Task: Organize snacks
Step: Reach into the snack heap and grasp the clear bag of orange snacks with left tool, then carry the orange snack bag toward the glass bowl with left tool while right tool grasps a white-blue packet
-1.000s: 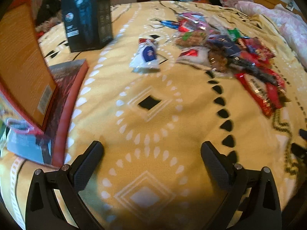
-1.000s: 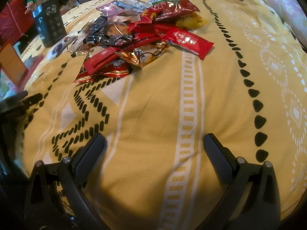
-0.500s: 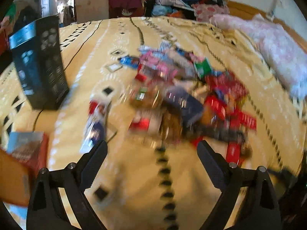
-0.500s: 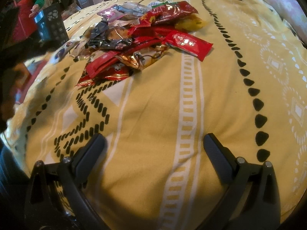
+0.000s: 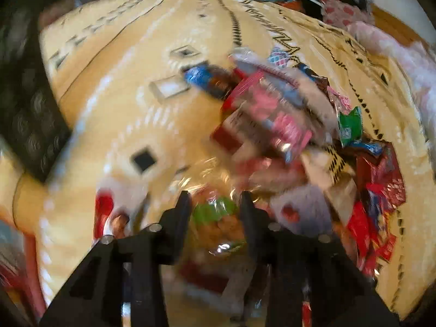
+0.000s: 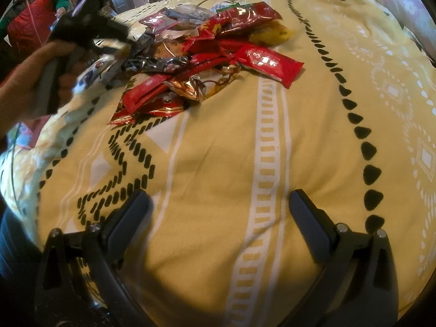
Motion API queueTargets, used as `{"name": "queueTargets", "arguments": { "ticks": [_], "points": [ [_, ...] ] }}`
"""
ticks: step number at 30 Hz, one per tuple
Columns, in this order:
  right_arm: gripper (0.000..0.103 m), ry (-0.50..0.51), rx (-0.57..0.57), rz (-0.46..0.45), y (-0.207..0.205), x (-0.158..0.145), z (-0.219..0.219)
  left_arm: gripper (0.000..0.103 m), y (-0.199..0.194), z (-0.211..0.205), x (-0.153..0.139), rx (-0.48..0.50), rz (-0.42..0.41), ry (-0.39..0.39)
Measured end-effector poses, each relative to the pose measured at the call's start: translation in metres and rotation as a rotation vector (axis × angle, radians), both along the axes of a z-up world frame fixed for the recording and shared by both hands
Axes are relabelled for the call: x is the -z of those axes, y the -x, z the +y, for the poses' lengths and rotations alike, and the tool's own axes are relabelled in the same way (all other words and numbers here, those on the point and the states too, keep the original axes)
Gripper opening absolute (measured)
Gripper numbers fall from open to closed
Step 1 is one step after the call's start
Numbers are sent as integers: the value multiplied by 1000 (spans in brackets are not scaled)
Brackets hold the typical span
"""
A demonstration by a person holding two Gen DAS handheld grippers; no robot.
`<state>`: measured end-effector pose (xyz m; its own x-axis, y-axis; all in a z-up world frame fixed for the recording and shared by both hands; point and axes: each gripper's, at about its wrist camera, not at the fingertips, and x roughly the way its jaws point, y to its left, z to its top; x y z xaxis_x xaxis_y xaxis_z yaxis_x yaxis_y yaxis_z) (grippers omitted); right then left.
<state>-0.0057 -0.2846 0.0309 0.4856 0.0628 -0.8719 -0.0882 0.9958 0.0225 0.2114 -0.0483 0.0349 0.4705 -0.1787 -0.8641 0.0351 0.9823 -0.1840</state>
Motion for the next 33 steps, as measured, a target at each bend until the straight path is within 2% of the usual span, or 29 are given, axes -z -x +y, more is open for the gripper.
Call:
{"name": "queueTargets", "arguments": {
  "ticks": [2,6,8,10,12,14,19,22,23,25,28,30,33],
  "points": [
    [103,-1,0,0,0,0,0,34,23,10,-3,49,-19,-9],
    [103,3,2,-1,0,0,1,32,89,34,-13,175,-22,35],
    [103,7,2,-3,0,0,2,32,121,50,-21,175,-46,74],
    [103,16,4,-3,-2,0,3,33,144,61,-27,161,-71,81],
    [103,24,7,-4,-4,1,5,39,154,64,-32,139,-111,57],
    [103,36,12,-3,-6,1,6,57,156,60,-34,146,-139,15],
    [103,40,11,-2,-7,0,6,59,147,60,-18,91,-126,-58],
    [101,30,20,-18,-5,-8,3,58,141,64,2,42,-75,-31],
    [100,30,23,-27,-4,-14,4,50,140,63,9,43,-62,-39],
    [99,13,21,-65,-4,-32,7,44,143,63,12,48,-88,-46],
    [99,-72,-37,-141,-15,-68,27,35,150,66,3,52,-109,-30],
    [99,-156,-85,-170,-31,-84,46,35,163,69,-9,71,-143,-31],
    [96,-251,-197,-162,-71,-88,98,35,186,78,-29,88,-185,-29]
  ]
}}
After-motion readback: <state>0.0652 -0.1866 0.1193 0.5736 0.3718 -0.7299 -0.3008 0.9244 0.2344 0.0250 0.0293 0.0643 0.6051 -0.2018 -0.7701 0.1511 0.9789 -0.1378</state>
